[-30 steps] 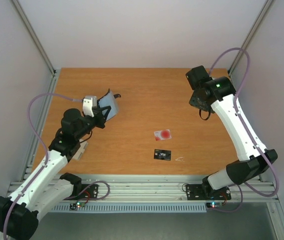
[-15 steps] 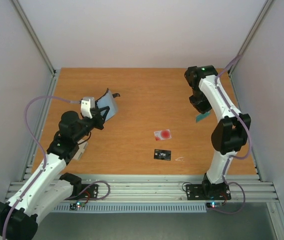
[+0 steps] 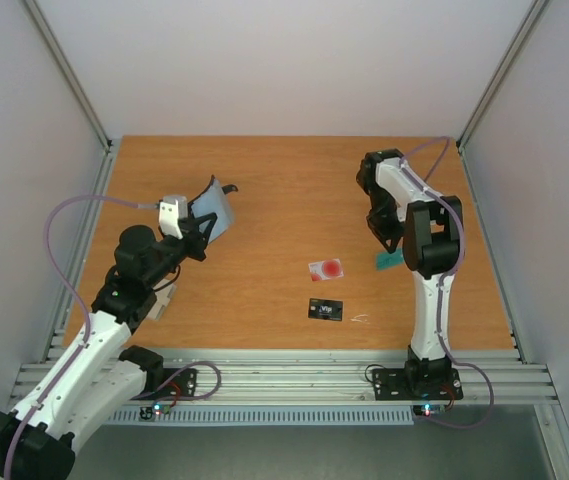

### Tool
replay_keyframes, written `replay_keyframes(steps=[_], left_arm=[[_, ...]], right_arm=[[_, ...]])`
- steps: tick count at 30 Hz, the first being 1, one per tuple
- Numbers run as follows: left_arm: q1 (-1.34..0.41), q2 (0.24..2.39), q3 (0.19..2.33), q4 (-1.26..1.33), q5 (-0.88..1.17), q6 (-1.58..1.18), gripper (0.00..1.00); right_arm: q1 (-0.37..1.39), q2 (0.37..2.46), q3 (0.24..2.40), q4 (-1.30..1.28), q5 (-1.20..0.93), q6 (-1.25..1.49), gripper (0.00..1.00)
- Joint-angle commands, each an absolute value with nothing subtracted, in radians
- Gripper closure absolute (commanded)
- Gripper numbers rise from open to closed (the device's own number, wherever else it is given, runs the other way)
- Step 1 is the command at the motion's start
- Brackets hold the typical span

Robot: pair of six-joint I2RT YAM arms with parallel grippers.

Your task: Take the credit cards out of the card holder

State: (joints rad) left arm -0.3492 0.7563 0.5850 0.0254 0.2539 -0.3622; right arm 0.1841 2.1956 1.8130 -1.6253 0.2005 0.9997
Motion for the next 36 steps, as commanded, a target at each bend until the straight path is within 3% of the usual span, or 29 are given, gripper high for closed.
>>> replay_keyframes(steps=[1,12,14,18,19,20,22,23,28,31,33,36], left_arm=[[-0.353,0.743,0.578,0.101,0.241,-0.345,1.0],[-0.353,0.75,0.581,0.102,0.241,-0.347,1.0],[-0.353,0.749,0.582,0.103,0.241,-0.347,1.0],[-0.351,0.749,0.58,0.105,0.251,-0.345,1.0],[-0.351,0.75,0.581,0.11,0.259,-0.344,1.0],[-0.351,0.75,0.581,0.116,0.269,-0.342,1.0],[-0.351,0.749,0.582,0.132,0.292,-0.339,1.0],[-0.351,0.75,0.583,0.14,0.308,-0.335,1.0],[-0.348,0.746,0.604,0.225,0.476,-0.284,1.0],[-0.346,0.751,0.641,0.305,0.593,-0.249,1.0],[-0.345,0.762,0.675,0.352,0.645,-0.239,1.0],[-0.345,0.78,0.73,0.409,0.758,-0.247,1.0]], right_arm=[[0.163,2.26,1.844,-1.842,0.168,1.061,0.99],[0.149,2.306,1.881,-1.841,0.153,1.087,0.99],[0.147,2.308,1.891,-1.84,0.165,1.081,0.93],[0.143,2.307,1.935,-1.839,0.183,1.045,0.74],[0.143,2.301,1.95,-1.839,0.193,1.037,0.58],[0.143,2.289,1.958,-1.838,0.202,1.03,0.31],[0.143,2.263,1.978,-1.832,0.229,1.004,0.07],[0.143,2.247,1.992,-1.834,0.245,0.993,0.02],[0.163,2.06,2.003,-1.636,0.295,0.704,0.01],[0.237,1.819,1.864,-1.233,0.335,0.368,0.02],[0.257,1.638,1.722,-0.927,0.222,0.175,0.02],[0.258,1.409,1.549,-0.594,-0.178,-0.003,0.02]])
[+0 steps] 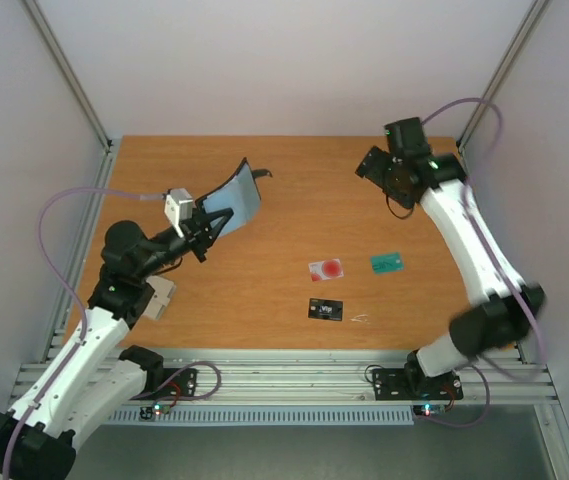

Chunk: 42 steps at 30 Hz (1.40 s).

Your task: Take the credit cards out of the card holder

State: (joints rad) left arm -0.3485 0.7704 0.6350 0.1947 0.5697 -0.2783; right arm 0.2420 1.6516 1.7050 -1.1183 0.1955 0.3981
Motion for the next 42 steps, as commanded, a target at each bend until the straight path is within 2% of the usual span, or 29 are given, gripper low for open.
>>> replay_keyframes(steps=[1,6,9,13,22,30,31,34,35,36,38,40,41,42], left_arm=[[-0.345,0.787,0.749,0.433,0.803,-0.256,1.0],[-0.345,0.809,0.812,0.468,0.876,-0.274,1.0],[-0.347,0.822,0.826,0.478,0.888,-0.296,1.0],[-0.356,0.835,0.842,0.475,0.904,-0.303,0.99],[-0.366,0.833,0.864,0.424,0.886,-0.287,1.0],[-0.383,0.842,0.862,0.426,0.888,-0.291,1.0],[-0.383,0.842,0.863,0.423,0.887,-0.29,1.0],[-0.385,0.834,0.861,0.413,0.879,-0.291,1.0],[-0.386,0.83,0.858,0.409,0.873,-0.291,1.0],[-0.384,0.828,0.856,0.405,0.866,-0.291,1.0],[-0.385,0.826,0.85,0.402,0.85,-0.302,1.0],[-0.385,0.822,0.842,0.394,0.808,-0.318,0.96],[-0.385,0.821,0.836,0.381,0.753,-0.341,0.87],[-0.384,0.817,0.83,0.345,0.68,-0.358,0.73]], right_arm=[[0.258,1.369,1.516,-0.518,-0.309,-0.052,0.02],[0.26,1.307,1.544,-0.445,-0.842,-0.12,0.01],[0.31,1.317,1.589,-0.455,-0.991,-0.151,0.02],[0.385,1.332,1.642,-0.559,-1.057,-0.288,0.05],[0.413,1.35,1.713,-0.77,-1.125,-0.433,0.11],[0.505,1.429,1.783,-0.762,-1.06,-0.402,0.14],[0.518,1.443,1.789,-0.752,-1.072,-0.398,0.19],[0.533,1.46,1.816,-0.78,-1.09,-0.42,0.45],[0.532,1.456,1.815,-0.797,-1.097,-0.44,0.57],[0.531,1.449,1.811,-0.806,-1.103,-0.451,0.62],[0.532,1.43,1.798,-0.811,-1.102,-0.461,0.94],[0.53,1.412,1.779,-0.801,-1.07,-0.453,0.99],[0.529,1.404,1.772,-0.797,-1.053,-0.449,0.99],[0.525,1.396,1.762,-0.789,-1.033,-0.439,0.99]])
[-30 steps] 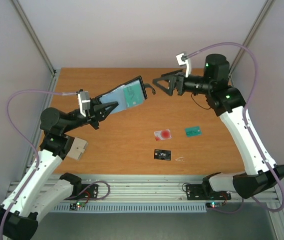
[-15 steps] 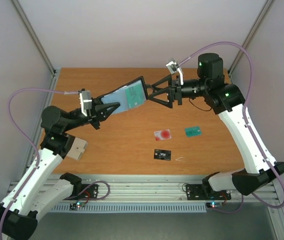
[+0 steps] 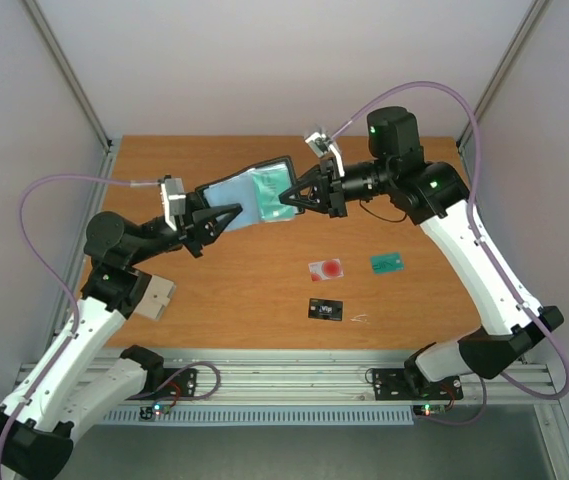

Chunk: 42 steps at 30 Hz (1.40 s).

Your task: Take the credit cards out of the card holder

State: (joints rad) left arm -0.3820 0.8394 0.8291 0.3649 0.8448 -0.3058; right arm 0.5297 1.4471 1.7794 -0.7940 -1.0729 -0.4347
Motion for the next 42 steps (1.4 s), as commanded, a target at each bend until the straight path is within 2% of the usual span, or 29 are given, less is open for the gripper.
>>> replay_keyframes(steps=[1,4,6,8,12,14,16,19,21,22,24,28,31,32,33,34,42], left_arm=[[-0.384,0.814,0.824,0.311,0.58,-0.381,0.66],[-0.378,0.807,0.804,0.221,0.311,-0.391,0.6],[-0.368,0.805,0.796,0.195,0.256,-0.372,0.6],[-0.363,0.796,0.786,0.206,0.326,-0.347,0.55],[-0.363,0.798,0.775,0.288,0.689,-0.334,0.39],[-0.365,0.793,0.779,0.299,0.797,-0.303,0.34],[-0.364,0.785,0.785,0.285,0.758,-0.283,0.35],[-0.363,0.781,0.793,0.303,0.653,-0.267,0.46],[-0.362,0.792,0.809,0.321,0.668,-0.272,0.52],[-0.362,0.8,0.814,0.319,0.689,-0.278,0.52],[-0.362,0.814,0.806,0.296,0.664,-0.321,0.46],[-0.336,0.822,0.777,0.239,0.465,-0.471,0.29],[-0.326,0.827,0.773,0.24,0.544,-0.482,0.21],[-0.326,0.83,0.774,0.244,0.579,-0.479,0.15],[-0.326,0.832,0.775,0.251,0.603,-0.48,0.04],[-0.325,0.834,0.775,0.261,0.627,-0.486,0.01],[-0.327,0.844,0.786,0.317,0.78,-0.496,0.01]], right_arm=[[0.515,1.387,1.749,-0.763,-1.018,-0.421,0.99],[0.482,1.361,1.698,-0.683,-1.0,-0.336,0.99],[0.473,1.354,1.685,-0.661,-0.972,-0.307,0.99],[0.472,1.359,1.691,-0.667,-0.927,-0.285,0.99],[0.472,1.374,1.71,-0.681,-0.875,-0.268,0.99],[0.474,1.375,1.727,-0.696,-0.806,-0.263,0.99],[0.476,1.381,1.748,-0.727,-0.717,-0.262,0.99],[0.494,1.401,1.782,-0.784,-0.595,-0.26,0.99],[0.529,1.419,1.802,-0.819,-0.552,-0.274,0.99],[0.541,1.425,1.809,-0.824,-0.573,-0.291,0.99],[0.549,1.42,1.797,-0.791,-0.671,-0.308,0.99],[0.549,1.37,1.745,-0.725,-0.78,-0.348,0.99],[0.549,1.366,1.744,-0.754,-0.818,-0.381,0.99],[0.548,1.37,1.747,-0.763,-0.856,-0.386,0.99],[0.548,1.376,1.752,-0.771,-0.884,-0.39,0.99],[0.549,1.38,1.756,-0.779,-0.905,-0.393,0.99],[0.549,1.382,1.753,-0.765,-1.001,-0.413,0.99]])
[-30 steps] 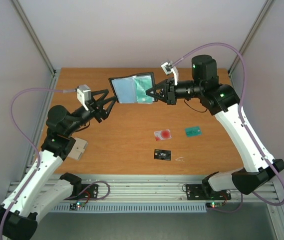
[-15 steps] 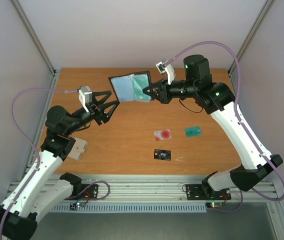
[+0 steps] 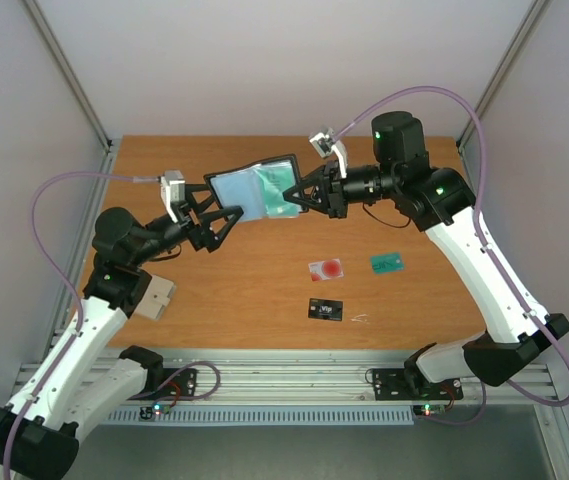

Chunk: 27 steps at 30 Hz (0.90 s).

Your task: Take the credit cards out of the card holder

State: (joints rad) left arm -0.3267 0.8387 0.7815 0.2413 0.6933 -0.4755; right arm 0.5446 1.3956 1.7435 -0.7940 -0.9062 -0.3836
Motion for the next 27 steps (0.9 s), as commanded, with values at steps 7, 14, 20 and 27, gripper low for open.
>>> replay_keyframes(steps=[7,14,20,27], left_arm=[[-0.351,0.848,0.804,0.378,0.91,-0.442,0.56],[-0.355,0.835,0.795,0.366,0.846,-0.419,1.0],[-0.359,0.81,0.79,0.335,0.743,-0.297,1.0],[-0.359,0.79,0.792,0.336,0.66,-0.181,1.0]], right_arm=[[0.549,1.408,1.752,-0.772,-1.027,-0.399,0.99],[0.537,1.373,1.739,-0.764,-0.898,-0.376,0.64],[0.44,1.312,1.703,-0.64,-0.897,-0.222,0.18],[0.444,1.259,1.696,-0.59,-0.947,-0.197,0.02]])
